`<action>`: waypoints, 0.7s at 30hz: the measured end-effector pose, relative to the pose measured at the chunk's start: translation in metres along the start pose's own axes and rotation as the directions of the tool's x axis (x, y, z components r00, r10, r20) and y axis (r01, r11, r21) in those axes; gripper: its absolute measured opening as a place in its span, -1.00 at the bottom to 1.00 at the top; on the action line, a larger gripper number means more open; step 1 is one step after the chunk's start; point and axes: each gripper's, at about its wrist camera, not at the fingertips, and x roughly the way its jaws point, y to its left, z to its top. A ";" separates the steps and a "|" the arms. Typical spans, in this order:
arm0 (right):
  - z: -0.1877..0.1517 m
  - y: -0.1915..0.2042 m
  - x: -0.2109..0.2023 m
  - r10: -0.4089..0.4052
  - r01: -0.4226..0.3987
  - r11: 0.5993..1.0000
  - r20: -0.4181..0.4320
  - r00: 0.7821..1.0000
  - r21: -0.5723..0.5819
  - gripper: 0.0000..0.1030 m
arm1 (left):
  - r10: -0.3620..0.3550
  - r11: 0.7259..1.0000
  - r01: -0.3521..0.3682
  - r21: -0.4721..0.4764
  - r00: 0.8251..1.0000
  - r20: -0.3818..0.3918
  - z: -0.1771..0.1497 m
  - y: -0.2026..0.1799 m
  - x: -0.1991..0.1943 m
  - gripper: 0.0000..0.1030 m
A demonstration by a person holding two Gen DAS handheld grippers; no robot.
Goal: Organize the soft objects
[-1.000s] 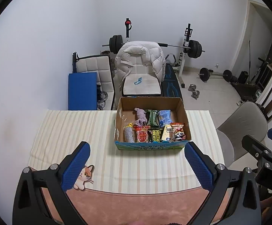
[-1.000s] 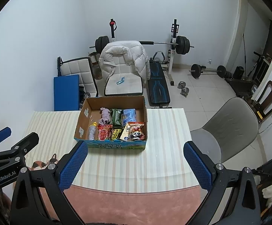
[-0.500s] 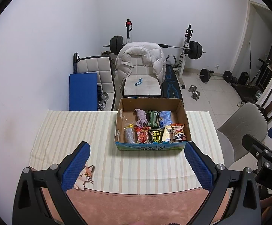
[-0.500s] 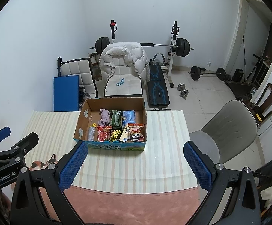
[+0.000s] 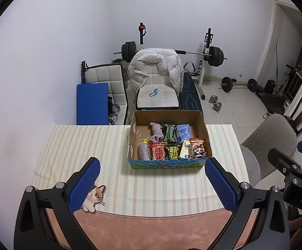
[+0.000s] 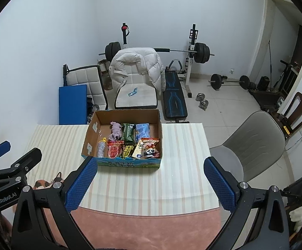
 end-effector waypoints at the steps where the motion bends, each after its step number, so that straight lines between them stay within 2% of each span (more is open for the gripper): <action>1: 0.000 -0.001 0.000 0.000 0.000 1.000 0.000 1.000 0.001 1.00 | -0.002 1.000 0.002 0.000 1.000 -0.001 -0.001 0.000 0.000 1.00; 21: 0.004 -0.004 0.001 -0.005 0.005 1.000 0.006 1.000 0.002 1.00 | -0.008 1.000 0.008 -0.001 1.000 0.012 -0.001 -0.003 -0.006 1.00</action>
